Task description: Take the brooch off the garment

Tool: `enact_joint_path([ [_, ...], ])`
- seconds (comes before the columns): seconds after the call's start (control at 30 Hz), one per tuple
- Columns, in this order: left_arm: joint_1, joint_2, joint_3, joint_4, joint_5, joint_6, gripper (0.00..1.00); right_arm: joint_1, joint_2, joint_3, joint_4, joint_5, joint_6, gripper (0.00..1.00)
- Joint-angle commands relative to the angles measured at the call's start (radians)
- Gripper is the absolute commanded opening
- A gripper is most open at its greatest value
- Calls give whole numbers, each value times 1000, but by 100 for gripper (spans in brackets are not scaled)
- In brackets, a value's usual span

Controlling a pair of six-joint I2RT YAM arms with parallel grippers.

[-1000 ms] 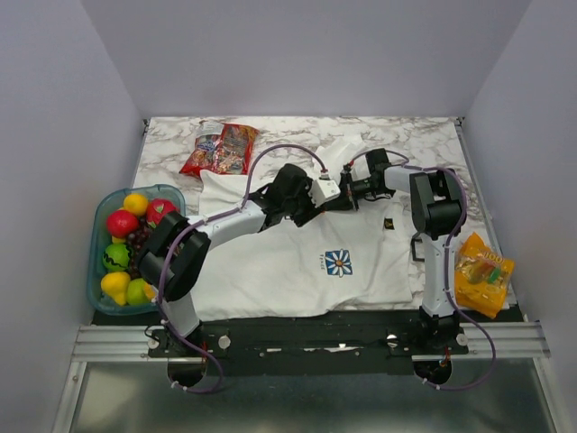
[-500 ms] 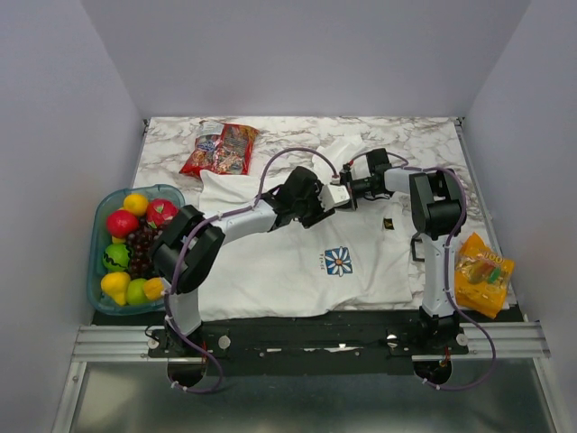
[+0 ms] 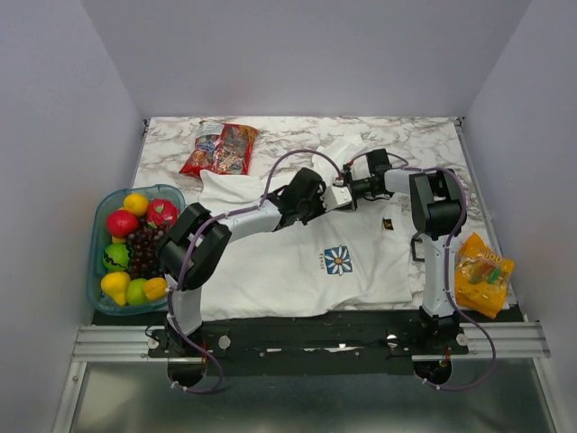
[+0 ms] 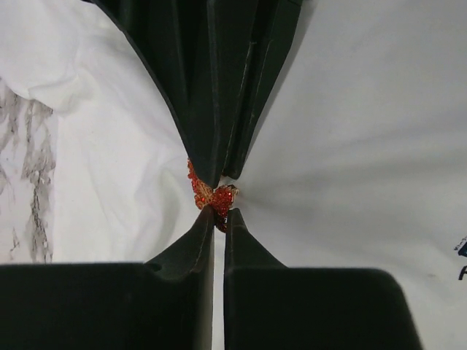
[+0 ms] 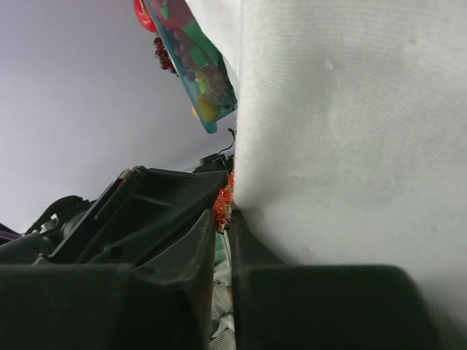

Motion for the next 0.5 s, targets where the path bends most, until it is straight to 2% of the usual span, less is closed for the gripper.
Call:
enact_joint_path([
  [0.0, 2, 27, 47, 15, -6, 32, 1, 14, 11, -42, -97, 6, 88, 29],
  [0.07, 4, 24, 51, 3, 5, 33, 0, 7, -12, -37, -69, 3, 94, 36],
  [0.23, 27, 6, 33, -13, 45, -2, 0, -30, -90, -2, -40, 32, 60, 40],
  [0.33, 41, -17, -18, 67, 25, -98, 0, -67, -160, 23, -78, 102, -45, 43],
  [0.43, 50, -14, -47, 145, 31, -173, 0, -93, -220, 73, -234, 206, -258, 43],
  [0.47, 50, -9, -49, 177, 39, -222, 0, -96, -232, 116, -329, 267, -394, 44],
])
